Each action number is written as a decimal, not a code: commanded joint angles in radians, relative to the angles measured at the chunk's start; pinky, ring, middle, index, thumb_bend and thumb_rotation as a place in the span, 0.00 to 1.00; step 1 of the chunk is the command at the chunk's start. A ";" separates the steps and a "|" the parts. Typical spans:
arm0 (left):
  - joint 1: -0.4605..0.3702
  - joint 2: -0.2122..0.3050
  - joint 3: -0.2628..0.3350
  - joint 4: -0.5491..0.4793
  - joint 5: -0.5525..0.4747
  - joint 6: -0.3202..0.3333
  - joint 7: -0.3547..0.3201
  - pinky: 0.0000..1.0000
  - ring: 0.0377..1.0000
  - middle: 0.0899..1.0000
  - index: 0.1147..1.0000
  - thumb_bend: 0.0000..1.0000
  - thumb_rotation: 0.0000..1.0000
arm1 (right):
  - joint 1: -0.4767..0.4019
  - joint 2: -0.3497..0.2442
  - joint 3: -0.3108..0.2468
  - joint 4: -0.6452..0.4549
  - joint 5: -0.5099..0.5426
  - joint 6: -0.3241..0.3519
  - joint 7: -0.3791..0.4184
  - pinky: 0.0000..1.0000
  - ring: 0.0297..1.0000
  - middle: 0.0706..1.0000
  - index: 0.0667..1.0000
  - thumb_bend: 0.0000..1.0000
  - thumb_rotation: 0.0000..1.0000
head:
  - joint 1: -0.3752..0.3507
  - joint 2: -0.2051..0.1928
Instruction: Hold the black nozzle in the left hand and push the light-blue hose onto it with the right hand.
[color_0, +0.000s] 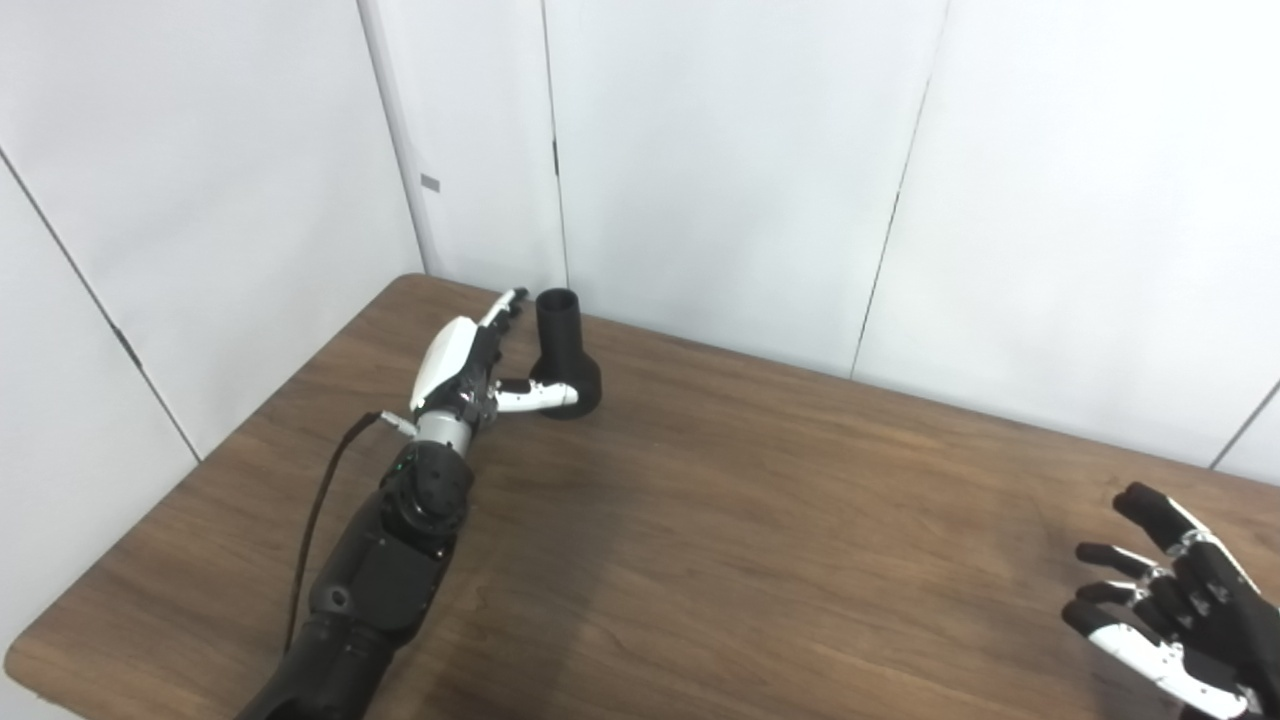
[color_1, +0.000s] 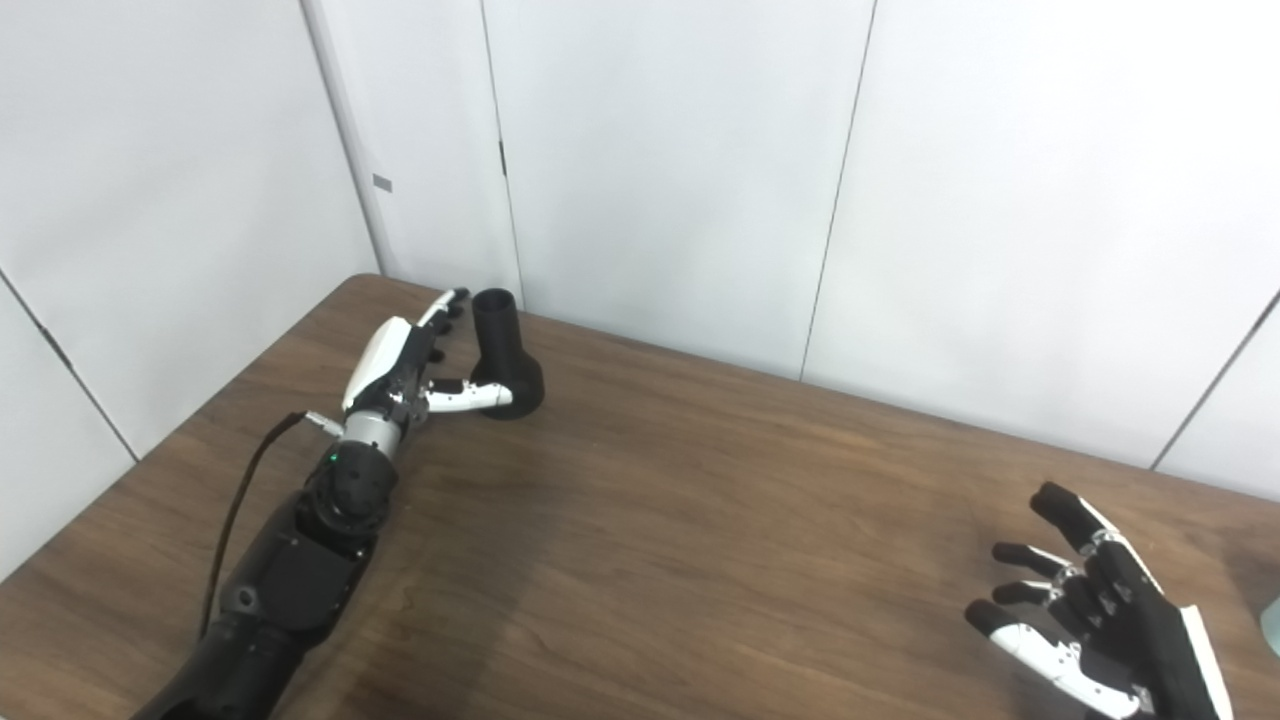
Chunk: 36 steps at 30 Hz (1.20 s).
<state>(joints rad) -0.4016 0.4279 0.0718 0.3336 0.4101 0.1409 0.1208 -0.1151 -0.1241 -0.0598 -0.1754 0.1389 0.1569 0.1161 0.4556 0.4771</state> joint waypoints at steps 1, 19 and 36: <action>-0.027 0.024 -0.004 -0.011 0.021 -0.012 0.031 0.76 0.89 0.91 0.89 0.99 0.36 | -0.020 -0.002 -0.003 -0.053 0.000 -0.009 -0.007 0.51 0.66 0.85 0.82 0.64 0.00 | 0.000 0.002; -0.041 0.024 -0.065 0.080 0.057 -0.036 0.074 0.73 0.84 0.86 0.83 0.97 0.32 | -0.008 0.001 -0.002 -0.112 -0.011 0.041 -0.009 0.55 0.70 0.89 0.86 0.54 0.00 | -0.006 0.018; -0.091 0.024 -0.132 0.198 0.098 -0.034 0.091 0.67 0.79 0.81 0.78 0.86 0.21 | 0.008 0.002 -0.004 -0.166 -0.016 0.084 -0.009 0.50 0.70 0.90 0.86 0.50 0.00 | -0.027 0.039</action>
<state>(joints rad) -0.4747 0.4454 -0.0441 0.5123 0.5074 0.1024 0.2347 -0.0876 -0.1185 -0.0585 -0.3043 0.1188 0.2521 0.1142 0.4295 0.5154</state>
